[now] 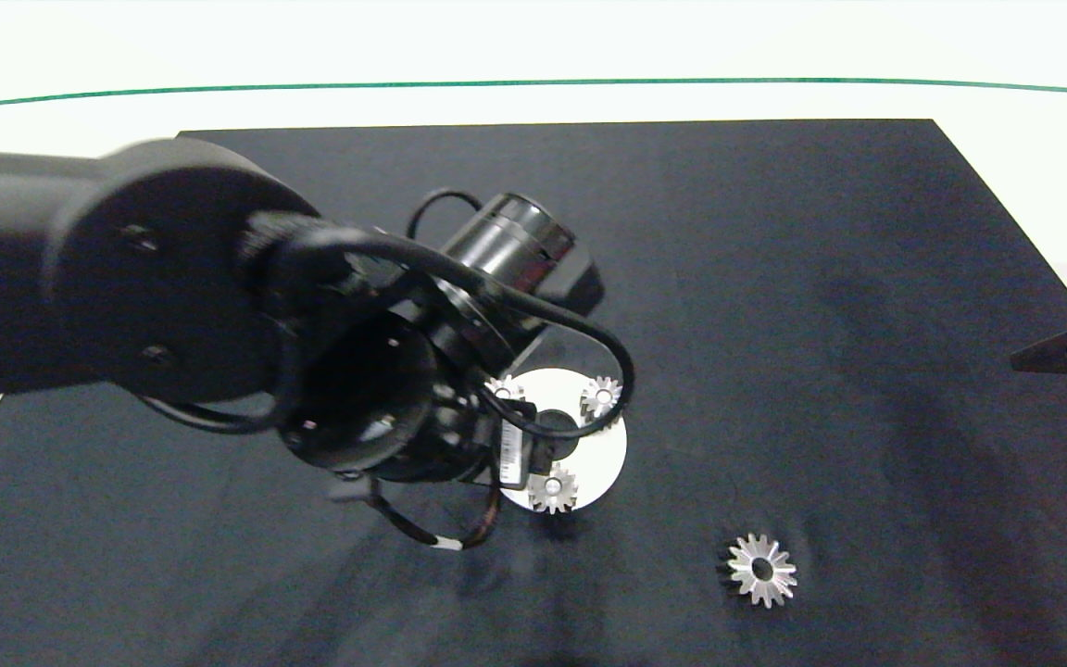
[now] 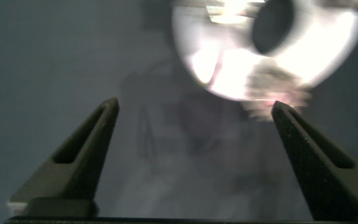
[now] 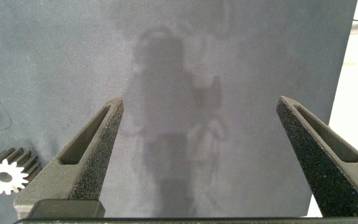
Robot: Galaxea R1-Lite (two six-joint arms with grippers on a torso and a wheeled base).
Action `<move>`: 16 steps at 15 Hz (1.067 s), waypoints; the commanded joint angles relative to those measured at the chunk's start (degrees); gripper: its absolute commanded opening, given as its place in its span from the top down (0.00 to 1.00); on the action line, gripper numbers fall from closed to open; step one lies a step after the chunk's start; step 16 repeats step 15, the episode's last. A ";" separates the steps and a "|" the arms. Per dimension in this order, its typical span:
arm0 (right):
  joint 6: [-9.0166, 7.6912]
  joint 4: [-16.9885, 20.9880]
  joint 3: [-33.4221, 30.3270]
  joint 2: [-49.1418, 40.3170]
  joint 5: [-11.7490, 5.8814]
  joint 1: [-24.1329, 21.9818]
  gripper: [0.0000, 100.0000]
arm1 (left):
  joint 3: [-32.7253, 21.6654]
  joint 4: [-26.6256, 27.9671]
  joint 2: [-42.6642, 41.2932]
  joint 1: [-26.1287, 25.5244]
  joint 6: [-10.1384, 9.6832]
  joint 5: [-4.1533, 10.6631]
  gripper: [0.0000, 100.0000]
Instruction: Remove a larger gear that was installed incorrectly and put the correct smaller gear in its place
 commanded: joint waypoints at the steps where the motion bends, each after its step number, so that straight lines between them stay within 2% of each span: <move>1: -0.46 0.24 0.35 0.58 -0.09 0.04 0.00 | 0.06 11.23 -14.65 9.85 -4.04 0.18 0.00; 3: -0.82 0.24 0.53 0.93 -0.09 -0.05 0.00 | 0.15 16.33 -20.54 15.38 -4.39 0.18 0.00; 4: -0.82 0.24 0.53 0.93 -0.09 -0.05 0.00 | 0.15 16.33 -20.54 15.38 -4.39 0.18 0.00; 5: -0.73 0.15 0.62 1.72 -0.18 -0.05 0.00 | 0.32 17.39 -25.72 19.51 -3.34 0.18 0.00; 6: -0.73 0.15 0.53 1.72 -0.18 0.04 0.00 | 0.06 17.39 -26.51 20.04 -2.37 0.18 0.00; 7: -0.73 0.15 0.53 1.64 -0.18 0.13 0.00 | -0.38 17.30 -29.15 22.59 -0.52 0.18 0.00; 10: -0.73 0.15 0.62 0.93 -0.26 1.01 0.00 | -0.38 17.21 -32.23 26.54 2.46 0.18 0.00; 16: -0.73 0.15 1.58 0.67 -0.44 2.76 0.00 | 0.15 17.12 -32.49 24.35 2.73 -0.08 0.00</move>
